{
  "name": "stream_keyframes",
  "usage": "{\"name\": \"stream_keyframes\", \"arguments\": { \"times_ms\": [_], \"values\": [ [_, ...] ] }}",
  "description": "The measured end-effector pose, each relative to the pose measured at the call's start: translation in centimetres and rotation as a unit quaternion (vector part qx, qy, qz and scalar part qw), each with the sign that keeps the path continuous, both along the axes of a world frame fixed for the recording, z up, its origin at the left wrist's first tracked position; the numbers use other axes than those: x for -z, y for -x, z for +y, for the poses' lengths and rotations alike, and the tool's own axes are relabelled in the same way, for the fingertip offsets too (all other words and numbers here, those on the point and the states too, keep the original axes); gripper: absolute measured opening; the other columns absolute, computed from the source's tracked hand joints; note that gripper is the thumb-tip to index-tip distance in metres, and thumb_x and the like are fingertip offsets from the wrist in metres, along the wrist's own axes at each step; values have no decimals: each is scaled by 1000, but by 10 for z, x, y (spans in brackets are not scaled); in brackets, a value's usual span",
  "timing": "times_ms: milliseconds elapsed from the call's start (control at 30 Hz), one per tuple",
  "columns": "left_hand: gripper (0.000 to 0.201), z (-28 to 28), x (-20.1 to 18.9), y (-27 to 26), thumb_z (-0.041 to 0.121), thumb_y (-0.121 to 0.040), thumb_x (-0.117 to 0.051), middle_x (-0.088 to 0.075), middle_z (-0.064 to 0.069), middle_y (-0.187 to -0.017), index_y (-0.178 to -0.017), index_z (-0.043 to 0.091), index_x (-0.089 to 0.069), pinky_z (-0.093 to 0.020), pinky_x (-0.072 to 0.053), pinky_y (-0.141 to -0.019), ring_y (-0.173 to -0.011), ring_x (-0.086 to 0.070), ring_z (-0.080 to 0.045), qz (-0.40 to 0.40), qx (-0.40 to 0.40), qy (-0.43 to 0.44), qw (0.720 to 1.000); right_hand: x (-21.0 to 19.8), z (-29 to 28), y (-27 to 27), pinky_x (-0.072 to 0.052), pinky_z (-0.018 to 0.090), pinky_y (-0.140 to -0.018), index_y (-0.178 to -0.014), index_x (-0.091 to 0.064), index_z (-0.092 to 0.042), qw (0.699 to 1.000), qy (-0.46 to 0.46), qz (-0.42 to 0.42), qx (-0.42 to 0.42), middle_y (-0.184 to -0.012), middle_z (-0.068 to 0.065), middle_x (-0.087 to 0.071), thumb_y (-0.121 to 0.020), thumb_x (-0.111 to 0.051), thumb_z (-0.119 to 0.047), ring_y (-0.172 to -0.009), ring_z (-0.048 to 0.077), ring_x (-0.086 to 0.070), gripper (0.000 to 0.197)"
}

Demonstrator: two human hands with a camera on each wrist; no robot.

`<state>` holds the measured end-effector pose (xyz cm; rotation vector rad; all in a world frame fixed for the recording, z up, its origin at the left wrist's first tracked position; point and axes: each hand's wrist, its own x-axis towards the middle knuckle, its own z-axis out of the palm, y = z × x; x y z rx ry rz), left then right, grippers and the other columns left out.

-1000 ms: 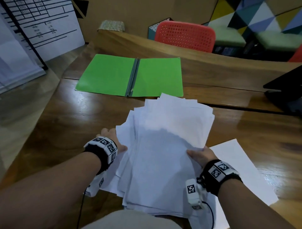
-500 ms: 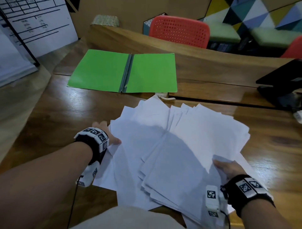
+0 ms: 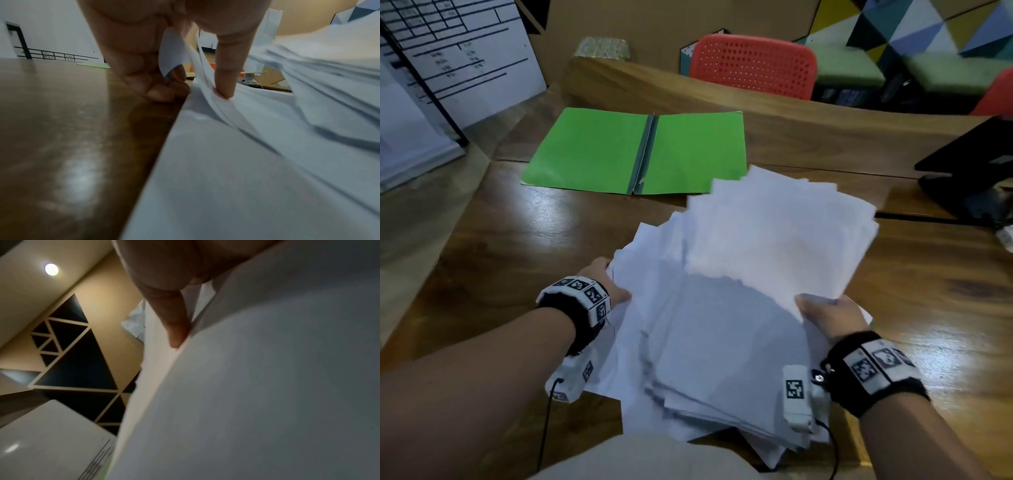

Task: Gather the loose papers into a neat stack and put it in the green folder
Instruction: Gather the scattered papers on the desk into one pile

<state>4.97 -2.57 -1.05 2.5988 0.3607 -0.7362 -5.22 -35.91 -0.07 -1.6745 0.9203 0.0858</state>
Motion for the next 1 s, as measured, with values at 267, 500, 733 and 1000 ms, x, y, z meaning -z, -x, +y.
{"name": "stream_keyframes", "arguments": {
  "times_ms": [267, 500, 733, 1000],
  "values": [
    [82, -2, 7, 7, 26, -66, -77, -54, -11, -129, -134, 14, -33, -40, -45, -94, -111, -54, -34, -27, -80, 74, 994, -4, -16, 28, -44, 38, -94, -128, -46, 3, 939, 231, 253, -37, -129, 23, -54, -87, -57, -26, -116, 37, -53, 52],
    [65, -8, 6, 14, 26, -75, -69, -58, -13, -124, -132, 13, -39, -34, -42, -81, -99, -56, -31, -34, -70, 74, 994, 9, -1, 15, -50, 38, -84, -126, -48, -6, 927, 268, 256, -64, -120, 19, -58, -82, -52, -26, -104, 36, -59, 48],
    [59, -12, 0, 20, 32, -81, -62, -58, -14, -124, -131, 12, -38, -35, -43, -84, -106, -57, -33, -49, -86, 73, 992, 3, 6, 7, -47, 39, -93, -126, -47, 3, 964, 195, 175, -47, -125, 21, -57, -84, -59, -16, -113, 37, -56, 47],
    [31, 13, -5, 23, 40, -85, -58, -59, -3, -89, -96, 12, -53, -31, -43, -74, -81, -55, -24, -58, -115, 170, 977, -35, 6, 13, -52, 21, -63, -90, -61, -14, 989, -53, -137, -8, -71, -7, -72, -83, -59, 8, -67, 11, -65, 23]
  ]
}}
